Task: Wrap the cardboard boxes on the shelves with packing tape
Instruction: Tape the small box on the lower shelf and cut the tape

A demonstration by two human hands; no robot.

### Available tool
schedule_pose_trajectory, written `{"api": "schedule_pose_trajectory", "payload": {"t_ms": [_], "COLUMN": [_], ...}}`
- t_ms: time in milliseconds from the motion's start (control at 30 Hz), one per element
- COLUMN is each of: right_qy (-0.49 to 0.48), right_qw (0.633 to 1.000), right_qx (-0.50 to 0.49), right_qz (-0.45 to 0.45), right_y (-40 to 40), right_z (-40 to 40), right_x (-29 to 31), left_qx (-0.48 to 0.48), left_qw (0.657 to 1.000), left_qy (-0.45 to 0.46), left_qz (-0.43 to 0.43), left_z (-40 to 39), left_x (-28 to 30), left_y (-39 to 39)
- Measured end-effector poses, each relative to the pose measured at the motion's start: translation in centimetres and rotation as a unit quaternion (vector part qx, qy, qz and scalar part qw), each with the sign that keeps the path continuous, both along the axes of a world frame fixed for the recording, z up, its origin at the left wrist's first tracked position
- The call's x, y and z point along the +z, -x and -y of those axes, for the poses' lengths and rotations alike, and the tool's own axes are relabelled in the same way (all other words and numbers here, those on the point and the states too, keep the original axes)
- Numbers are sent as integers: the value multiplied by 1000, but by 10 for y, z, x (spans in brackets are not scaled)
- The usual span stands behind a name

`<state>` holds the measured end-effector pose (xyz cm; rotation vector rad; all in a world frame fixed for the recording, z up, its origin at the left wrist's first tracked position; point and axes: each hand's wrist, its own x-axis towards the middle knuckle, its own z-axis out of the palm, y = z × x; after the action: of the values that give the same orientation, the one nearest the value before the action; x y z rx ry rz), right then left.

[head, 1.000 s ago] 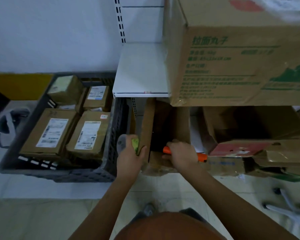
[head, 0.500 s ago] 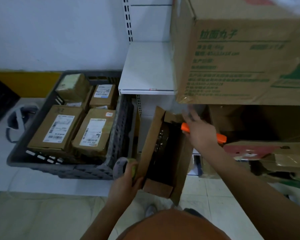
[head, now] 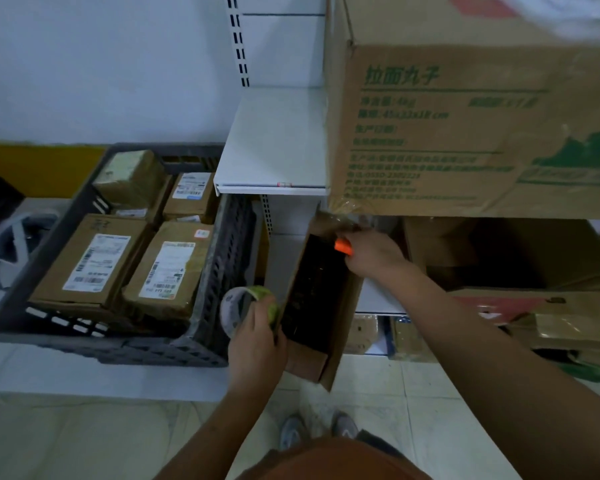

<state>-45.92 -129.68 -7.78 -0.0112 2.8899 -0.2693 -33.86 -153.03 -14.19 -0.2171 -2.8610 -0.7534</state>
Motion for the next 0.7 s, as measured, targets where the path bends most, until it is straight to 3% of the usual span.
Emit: {"api": "schedule_pose_trajectory", "payload": {"t_ms": [100, 233, 300, 400, 500, 600, 700], "right_qy": [94, 87, 140, 281, 312, 262, 249], "right_qw": [990, 981, 977, 933, 910, 932, 956], "right_qx": [5, 33, -17, -124, -151, -116, -60], "right_qz": [-106, -168, -162, -186, -227, -221, -143], "right_y": [-17, -90, -117, -129, -118, -104, -91], "right_z": [10, 47, 60, 64, 64, 65, 64], "right_x": [-12, -35, -48, -56, -55, -56, -58], "left_qx": [20, 8, 7, -10, -28, -21, -36], "left_qw": [997, 985, 984, 984, 988, 996, 999], "left_qy": [48, 130, 119, 103, 87, 39, -6], "left_qz": [-63, -117, -132, -142, -123, -73, -1], "left_z": [-5, -3, 2, 11, 15, 12, 14], "left_x": [-3, -15, -21, -32, -35, -27, -21], "left_y": [5, 15, 16, 11, 2, -4, -7]}}
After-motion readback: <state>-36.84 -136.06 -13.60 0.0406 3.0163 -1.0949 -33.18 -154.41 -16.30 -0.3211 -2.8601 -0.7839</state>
